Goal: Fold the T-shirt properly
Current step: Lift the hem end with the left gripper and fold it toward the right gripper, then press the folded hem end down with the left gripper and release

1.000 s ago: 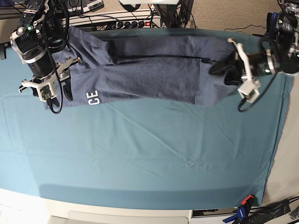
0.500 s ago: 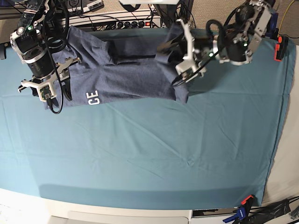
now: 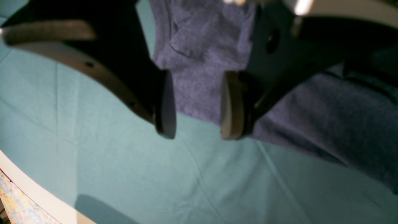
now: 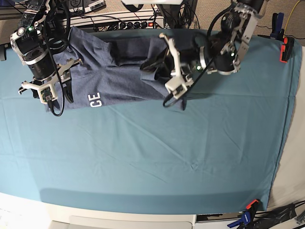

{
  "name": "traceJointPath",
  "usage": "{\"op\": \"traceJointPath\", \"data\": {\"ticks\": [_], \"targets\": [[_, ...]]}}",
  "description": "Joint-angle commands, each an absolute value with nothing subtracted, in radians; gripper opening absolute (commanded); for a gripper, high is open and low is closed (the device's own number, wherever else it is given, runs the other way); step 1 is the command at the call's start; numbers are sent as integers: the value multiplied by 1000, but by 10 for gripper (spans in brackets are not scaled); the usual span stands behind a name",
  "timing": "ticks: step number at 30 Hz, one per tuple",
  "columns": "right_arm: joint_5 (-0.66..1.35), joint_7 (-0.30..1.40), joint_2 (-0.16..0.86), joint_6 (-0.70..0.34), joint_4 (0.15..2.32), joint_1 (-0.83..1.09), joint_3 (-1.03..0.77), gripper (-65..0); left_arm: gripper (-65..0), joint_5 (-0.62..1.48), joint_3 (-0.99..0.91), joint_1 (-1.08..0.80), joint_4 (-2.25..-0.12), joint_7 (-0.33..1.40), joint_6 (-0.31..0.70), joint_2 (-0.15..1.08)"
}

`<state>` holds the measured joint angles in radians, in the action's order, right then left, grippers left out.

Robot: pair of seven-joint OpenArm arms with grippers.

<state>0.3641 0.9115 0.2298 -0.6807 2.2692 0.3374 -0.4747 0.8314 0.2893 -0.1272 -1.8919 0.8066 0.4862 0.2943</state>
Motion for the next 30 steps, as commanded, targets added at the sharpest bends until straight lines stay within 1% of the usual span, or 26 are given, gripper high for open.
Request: {"op": "traceJointPath", "data": {"ticks": [1, 6, 10, 21, 26, 30], "targets": [[373, 886, 241, -675, 2281, 332, -479, -401, -650, 855, 286, -101, -1884, 778, 491, 283], [373, 886, 241, -675, 2281, 332, -479, -401, -650, 852, 286, -54, -1779, 778, 497, 260], [373, 886, 241, -675, 2281, 332, -479, -402, -650, 871, 298, -52, -1737, 794, 497, 260], [373, 887, 241, -675, 2281, 332, -479, -401, -650, 875, 464, -60, -1737, 813, 498, 259], [373, 887, 241, -675, 2281, 332, -479, -401, -650, 872, 470, -52, -1737, 810, 498, 236], [373, 887, 241, -675, 2281, 332, -479, -401, -650, 822, 468, -27, -1737, 786, 498, 227]]}}
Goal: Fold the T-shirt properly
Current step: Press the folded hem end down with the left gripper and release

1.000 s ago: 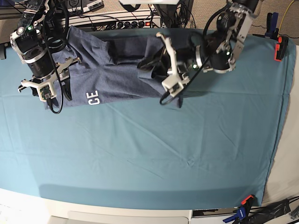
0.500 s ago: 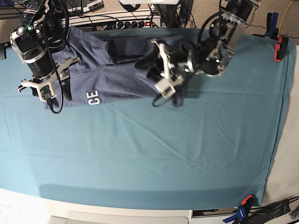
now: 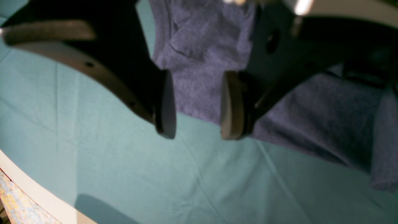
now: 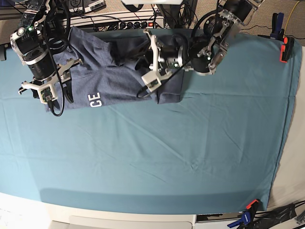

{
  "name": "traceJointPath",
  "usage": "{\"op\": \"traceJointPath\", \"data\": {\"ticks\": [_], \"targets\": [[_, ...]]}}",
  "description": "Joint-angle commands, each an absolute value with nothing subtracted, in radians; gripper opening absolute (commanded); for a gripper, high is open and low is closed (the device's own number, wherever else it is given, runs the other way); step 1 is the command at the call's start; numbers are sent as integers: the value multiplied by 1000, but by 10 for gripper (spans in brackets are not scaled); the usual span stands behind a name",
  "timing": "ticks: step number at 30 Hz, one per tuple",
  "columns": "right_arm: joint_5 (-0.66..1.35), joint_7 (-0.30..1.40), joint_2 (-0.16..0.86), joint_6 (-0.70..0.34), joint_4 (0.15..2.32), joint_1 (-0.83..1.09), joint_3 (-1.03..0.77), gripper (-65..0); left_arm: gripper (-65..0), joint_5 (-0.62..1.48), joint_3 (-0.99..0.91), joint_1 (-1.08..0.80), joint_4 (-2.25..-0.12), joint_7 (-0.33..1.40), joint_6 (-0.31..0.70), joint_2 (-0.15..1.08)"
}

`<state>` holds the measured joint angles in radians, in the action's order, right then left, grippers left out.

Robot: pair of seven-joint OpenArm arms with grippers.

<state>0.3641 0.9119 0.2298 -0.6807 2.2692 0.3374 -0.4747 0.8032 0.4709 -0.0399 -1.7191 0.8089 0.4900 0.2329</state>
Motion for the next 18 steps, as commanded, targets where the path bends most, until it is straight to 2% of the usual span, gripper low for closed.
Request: {"op": "traceJointPath", "data": {"ticks": [1, 15, 16, 18], "targets": [[373, 887, 241, -675, 2281, 332, -479, -401, -650, 813, 468, -19, -1737, 785, 497, 227], [373, 887, 241, -675, 2281, 332, -479, -401, -650, 807, 468, -6, -1737, 792, 498, 227], [373, 887, 241, -675, 2281, 332, -479, -402, -595, 807, 468, -6, -1737, 792, 499, 227], [373, 887, 241, -675, 2281, 332, -479, -401, -438, 802, 468, -6, -1737, 786, 520, 227]]}}
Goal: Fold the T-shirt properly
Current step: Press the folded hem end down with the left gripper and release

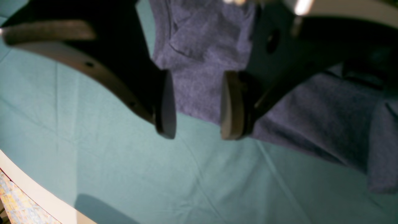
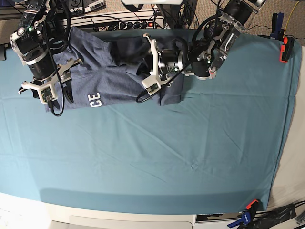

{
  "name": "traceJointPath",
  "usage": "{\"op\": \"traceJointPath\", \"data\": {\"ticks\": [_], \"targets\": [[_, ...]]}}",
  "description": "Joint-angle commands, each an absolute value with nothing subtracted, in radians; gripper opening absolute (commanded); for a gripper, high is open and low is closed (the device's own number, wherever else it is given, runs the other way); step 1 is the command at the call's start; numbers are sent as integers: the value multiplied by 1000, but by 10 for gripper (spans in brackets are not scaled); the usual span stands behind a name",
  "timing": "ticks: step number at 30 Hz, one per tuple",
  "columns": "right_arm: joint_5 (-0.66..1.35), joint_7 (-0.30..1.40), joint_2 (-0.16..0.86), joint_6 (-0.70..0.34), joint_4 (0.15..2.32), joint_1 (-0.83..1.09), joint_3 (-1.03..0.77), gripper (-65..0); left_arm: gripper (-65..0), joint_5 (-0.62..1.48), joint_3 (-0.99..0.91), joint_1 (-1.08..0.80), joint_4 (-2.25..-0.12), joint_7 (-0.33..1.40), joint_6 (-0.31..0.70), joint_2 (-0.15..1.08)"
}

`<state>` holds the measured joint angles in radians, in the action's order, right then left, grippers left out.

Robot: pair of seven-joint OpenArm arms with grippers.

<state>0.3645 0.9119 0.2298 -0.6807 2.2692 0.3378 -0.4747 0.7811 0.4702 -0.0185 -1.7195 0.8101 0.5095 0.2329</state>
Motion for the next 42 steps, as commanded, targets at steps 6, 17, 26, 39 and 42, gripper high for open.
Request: {"op": "traceJointPath", "data": {"ticks": [6, 17, 26, 39, 42], "targets": [[373, 887, 241, -675, 2281, 332, -479, -401, -332, 709, 468, -5, -1737, 724, 466, 227], [373, 888, 241, -675, 2281, 332, -479, -401, -563, 689, 432, 0, -1821, 833, 464, 236], [373, 890, 241, -675, 2281, 332, -479, -401, -650, 696, 302, -9, -1940, 857, 463, 317], [373, 890, 241, -675, 2281, 332, -479, -401, -458, 739, 266, -77, -1940, 857, 490, 330], [373, 890, 241, -675, 2281, 332, -479, -402, -429, 725, 266, -77, -1940, 857, 490, 330]]}}
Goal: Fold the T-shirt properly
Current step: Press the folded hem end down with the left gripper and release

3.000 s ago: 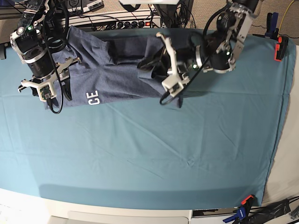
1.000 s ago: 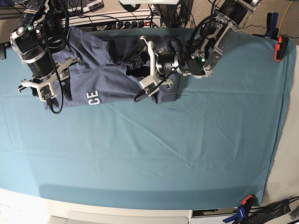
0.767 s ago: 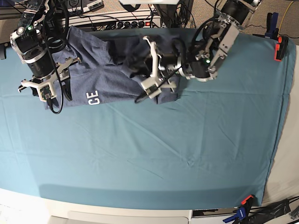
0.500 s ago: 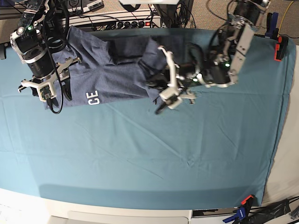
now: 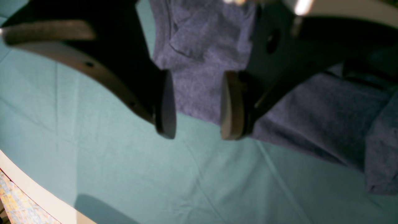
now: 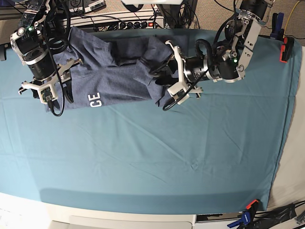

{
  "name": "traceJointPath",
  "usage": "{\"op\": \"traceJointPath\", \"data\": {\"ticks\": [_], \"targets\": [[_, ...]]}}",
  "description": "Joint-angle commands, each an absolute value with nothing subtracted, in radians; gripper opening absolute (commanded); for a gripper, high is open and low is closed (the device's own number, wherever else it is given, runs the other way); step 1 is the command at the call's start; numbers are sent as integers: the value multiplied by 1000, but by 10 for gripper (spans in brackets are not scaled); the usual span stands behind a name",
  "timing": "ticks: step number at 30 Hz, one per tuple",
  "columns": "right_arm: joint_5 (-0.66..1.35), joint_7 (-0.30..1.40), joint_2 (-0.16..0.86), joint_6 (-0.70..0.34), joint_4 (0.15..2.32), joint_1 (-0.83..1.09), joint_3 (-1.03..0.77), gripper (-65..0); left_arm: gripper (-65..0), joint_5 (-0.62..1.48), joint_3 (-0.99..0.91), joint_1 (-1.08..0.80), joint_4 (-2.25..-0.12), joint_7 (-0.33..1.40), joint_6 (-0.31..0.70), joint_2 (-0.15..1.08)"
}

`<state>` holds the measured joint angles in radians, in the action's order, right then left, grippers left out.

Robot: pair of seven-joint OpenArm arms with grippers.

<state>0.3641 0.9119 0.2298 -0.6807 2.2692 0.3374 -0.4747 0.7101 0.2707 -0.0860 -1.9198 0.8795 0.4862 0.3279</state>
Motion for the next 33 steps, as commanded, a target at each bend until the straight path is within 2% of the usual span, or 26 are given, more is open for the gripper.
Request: {"op": "traceJointPath", "data": {"ticks": [1, 9, 13, 19, 23, 33], "targets": [[373, 890, 241, -675, 2281, 332, -479, -401, -430, 724, 265, -77, -1940, 857, 490, 330], [373, 890, 241, -675, 2281, 332, -479, -401, -438, 575, 262, -71, -1940, 857, 489, 336], [373, 890, 241, -675, 2281, 332, -479, -402, -517, 511, 241, -69, -1940, 857, 450, 336], [373, 890, 241, -675, 2281, 332, -479, -401, -559, 487, 235, -69, -1940, 858, 441, 336], [373, 890, 241, -675, 2281, 332, -479, -401, -650, 463, 233, -70, -1940, 875, 441, 344], [373, 890, 241, -675, 2281, 332, -479, -401, -650, 476, 233, -160, -1940, 883, 407, 349]]}}
